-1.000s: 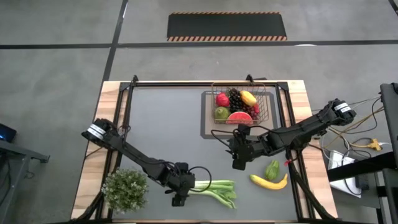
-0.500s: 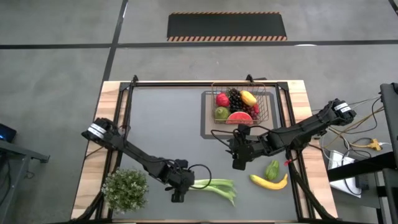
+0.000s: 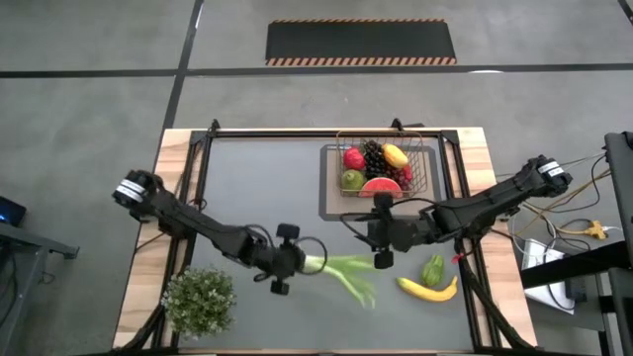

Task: Build produce basket
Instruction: Put the celery into the wire basket

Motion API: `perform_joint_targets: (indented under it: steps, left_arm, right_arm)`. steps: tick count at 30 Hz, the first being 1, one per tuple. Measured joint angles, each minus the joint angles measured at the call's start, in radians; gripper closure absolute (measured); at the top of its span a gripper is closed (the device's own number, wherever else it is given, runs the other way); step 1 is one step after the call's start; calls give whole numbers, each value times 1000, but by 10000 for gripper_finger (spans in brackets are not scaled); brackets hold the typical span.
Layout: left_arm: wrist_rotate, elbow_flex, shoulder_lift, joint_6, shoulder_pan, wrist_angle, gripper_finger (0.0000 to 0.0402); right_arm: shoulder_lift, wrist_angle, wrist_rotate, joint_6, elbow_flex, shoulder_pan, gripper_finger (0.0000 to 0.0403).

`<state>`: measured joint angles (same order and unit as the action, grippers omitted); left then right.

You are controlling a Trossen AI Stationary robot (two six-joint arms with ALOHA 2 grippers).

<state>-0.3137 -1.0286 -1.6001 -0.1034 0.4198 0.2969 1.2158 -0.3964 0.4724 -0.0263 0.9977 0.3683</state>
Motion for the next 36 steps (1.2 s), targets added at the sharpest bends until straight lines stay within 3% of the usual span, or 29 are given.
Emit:
perform_joint_targets:
  steps: [6, 10, 20, 29, 36]
  left_arm:
    - [-40, 60, 97, 166, -59, -142, 355]
    - [-34, 135, 143, 305, -92, -363, 355]
    - [71, 230, 196, 415, -206, -624, 356]
    - [82, 250, 189, 432, -244, -682, 356]
    - [85, 250, 189, 425, -244, -682, 356]
  right_arm:
    - [-98, 72, 0, -104, -11, -2, 216]
    - [-163, 218, -3, -199, -86, -2, 216]
    - [-264, 565, -4, -268, -287, -54, 216]
    - [-260, 599, -9, -146, -316, -122, 216]
    - [-218, 596, -1, -217, -316, -148, 216]
